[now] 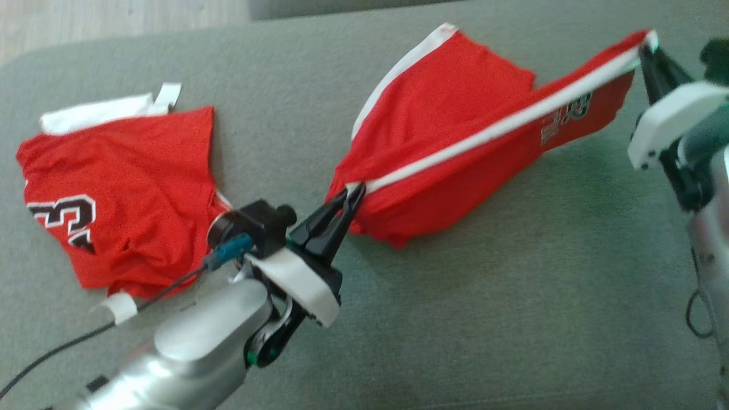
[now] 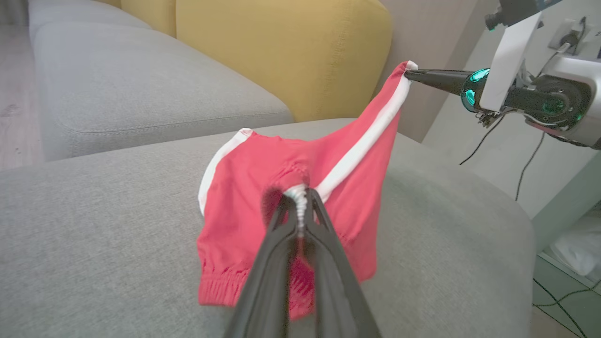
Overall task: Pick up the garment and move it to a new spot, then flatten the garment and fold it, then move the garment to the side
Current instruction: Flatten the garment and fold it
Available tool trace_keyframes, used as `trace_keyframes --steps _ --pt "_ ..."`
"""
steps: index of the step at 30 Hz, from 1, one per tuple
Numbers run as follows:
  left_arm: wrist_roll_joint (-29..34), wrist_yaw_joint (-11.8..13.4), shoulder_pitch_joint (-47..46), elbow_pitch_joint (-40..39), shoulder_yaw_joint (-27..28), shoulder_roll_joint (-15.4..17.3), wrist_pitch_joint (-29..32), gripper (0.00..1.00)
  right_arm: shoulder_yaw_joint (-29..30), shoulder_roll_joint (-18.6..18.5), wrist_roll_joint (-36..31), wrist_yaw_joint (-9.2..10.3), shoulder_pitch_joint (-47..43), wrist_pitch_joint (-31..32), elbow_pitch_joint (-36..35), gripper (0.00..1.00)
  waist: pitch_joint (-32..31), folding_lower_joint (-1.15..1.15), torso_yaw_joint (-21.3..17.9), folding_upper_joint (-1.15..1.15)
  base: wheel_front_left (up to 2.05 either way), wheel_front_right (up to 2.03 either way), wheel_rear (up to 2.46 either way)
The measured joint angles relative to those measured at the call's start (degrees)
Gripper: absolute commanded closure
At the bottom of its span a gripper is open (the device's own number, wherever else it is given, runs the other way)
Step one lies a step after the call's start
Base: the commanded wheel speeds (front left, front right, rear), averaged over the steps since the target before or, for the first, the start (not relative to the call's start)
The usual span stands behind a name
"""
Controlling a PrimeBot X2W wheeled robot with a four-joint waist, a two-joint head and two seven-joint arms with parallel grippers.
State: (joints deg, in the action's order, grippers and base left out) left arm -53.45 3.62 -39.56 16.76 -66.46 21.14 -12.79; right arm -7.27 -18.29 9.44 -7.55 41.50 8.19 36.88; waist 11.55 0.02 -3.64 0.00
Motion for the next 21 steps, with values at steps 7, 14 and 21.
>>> trace_keyframes --steps 7,14,21 --pt "0.2 -1.2 -3.4 4.0 1.1 -2.2 -0.4 1.0 -0.2 2.2 -4.8 0.0 7.4 -0.2 5.1 1.0 4.1 0.0 3.0 0.0 0.0 0.0 0.0" --pt "1.7 -2.6 -6.6 6.5 1.2 -4.8 -0.9 1.0 -0.2 3.2 -7.9 0.0 15.6 -2.4 12.5 1.0 8.5 -0.01 5.7 0.0 0.0 0.0 0.0" --pt "2.6 -3.9 -9.3 9.1 1.6 -7.4 -1.0 1.0 0.3 3.2 -11.1 0.0 21.2 -4.9 18.6 1.0 12.2 0.0 8.3 0.0 0.0 0.0 0.0"
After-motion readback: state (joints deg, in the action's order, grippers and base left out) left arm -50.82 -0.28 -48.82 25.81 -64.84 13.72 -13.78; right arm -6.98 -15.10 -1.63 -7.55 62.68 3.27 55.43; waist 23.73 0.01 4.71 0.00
